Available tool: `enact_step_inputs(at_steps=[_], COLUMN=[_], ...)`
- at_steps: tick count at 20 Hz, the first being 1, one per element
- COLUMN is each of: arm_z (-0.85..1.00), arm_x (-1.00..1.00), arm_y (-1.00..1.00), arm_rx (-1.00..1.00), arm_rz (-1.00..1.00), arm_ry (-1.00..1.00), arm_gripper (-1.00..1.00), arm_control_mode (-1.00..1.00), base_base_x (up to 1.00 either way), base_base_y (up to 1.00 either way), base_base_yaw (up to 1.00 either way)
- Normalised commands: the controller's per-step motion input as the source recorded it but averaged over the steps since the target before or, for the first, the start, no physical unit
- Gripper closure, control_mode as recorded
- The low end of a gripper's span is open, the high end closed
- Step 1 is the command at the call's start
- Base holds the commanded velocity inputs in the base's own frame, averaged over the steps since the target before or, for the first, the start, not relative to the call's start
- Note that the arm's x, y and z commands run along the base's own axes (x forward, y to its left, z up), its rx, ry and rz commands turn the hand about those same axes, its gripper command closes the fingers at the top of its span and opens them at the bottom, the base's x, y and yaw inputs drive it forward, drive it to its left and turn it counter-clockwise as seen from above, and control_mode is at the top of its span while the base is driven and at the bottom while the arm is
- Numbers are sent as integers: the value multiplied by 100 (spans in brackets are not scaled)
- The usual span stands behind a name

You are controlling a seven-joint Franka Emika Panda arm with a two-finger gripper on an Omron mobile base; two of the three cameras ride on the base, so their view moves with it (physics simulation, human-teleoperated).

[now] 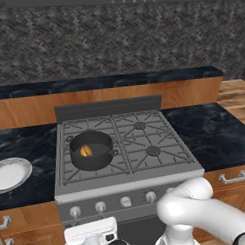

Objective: Retrieve the frozen meat and place it in the pot on a burner. Then turn the burner on.

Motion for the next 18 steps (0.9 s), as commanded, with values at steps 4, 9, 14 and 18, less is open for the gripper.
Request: enact_step_inputs(at_steps=[4,9,14,18], arm_z=[-37,-31,-26,-27], arm_x=[24,31,30,28], arm_y=[0,1,6,14], arm_rx=[0,0,0,0], arm_rz=[0,0,0,0], arm_ry=[0,0,0,0], arm_gripper=[-100,-100,-100,-100], arm_control_mode=[-100,-100,-100,-100], base_base_x=[0,0,0,0], base_base_y=[0,0,0,0], base_base_yaw=[0,0,0,0])
